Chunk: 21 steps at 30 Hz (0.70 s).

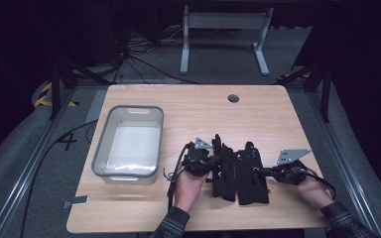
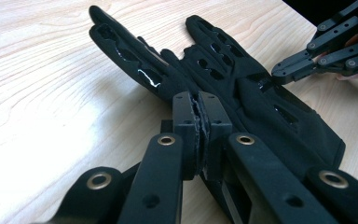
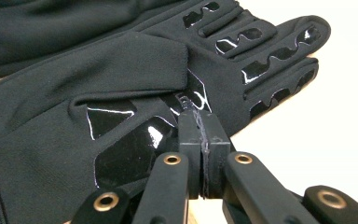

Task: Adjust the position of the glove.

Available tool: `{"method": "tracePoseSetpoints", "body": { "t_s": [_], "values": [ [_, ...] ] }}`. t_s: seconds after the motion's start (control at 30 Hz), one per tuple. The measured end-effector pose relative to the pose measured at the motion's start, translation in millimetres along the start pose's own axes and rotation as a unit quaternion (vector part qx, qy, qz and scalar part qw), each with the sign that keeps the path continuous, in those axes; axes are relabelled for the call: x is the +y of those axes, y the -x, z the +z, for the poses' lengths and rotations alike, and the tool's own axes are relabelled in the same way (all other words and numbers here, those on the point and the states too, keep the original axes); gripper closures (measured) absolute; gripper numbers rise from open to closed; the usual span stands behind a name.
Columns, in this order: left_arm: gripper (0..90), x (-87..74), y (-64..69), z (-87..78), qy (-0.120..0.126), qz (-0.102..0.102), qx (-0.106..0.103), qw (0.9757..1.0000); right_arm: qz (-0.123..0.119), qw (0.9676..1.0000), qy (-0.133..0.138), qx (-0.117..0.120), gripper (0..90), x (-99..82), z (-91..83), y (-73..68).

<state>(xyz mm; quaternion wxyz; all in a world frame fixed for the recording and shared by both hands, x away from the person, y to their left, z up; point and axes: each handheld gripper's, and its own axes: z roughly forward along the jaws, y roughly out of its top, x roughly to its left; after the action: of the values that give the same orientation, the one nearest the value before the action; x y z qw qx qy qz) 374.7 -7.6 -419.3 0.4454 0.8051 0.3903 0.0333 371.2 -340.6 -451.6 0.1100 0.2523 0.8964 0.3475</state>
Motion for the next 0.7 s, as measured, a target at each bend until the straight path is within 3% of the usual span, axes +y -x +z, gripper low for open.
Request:
{"method": "tracePoseSetpoints", "body": {
  "t_s": [0.17,0.37,0.7],
  "values": [
    [87.2,0.1,4.4,-5.2,0.005,0.001,-0.008,1.0,0.001,1.0,0.0,-0.001,90.0,0.2,0.4,0.0],
    [87.2,2.8,7.4,1.6,0.004,-0.001,-0.025,0.9997,0.001,1.0,0.001,-0.002,90.0,2.1,2.1,-0.6],
    [87.2,16.4,10.6,8.2,0.007,0.007,-0.033,0.9994,0.006,0.9999,0.006,0.014,90.0,9.5,10.8,0.1]
  ]
}}
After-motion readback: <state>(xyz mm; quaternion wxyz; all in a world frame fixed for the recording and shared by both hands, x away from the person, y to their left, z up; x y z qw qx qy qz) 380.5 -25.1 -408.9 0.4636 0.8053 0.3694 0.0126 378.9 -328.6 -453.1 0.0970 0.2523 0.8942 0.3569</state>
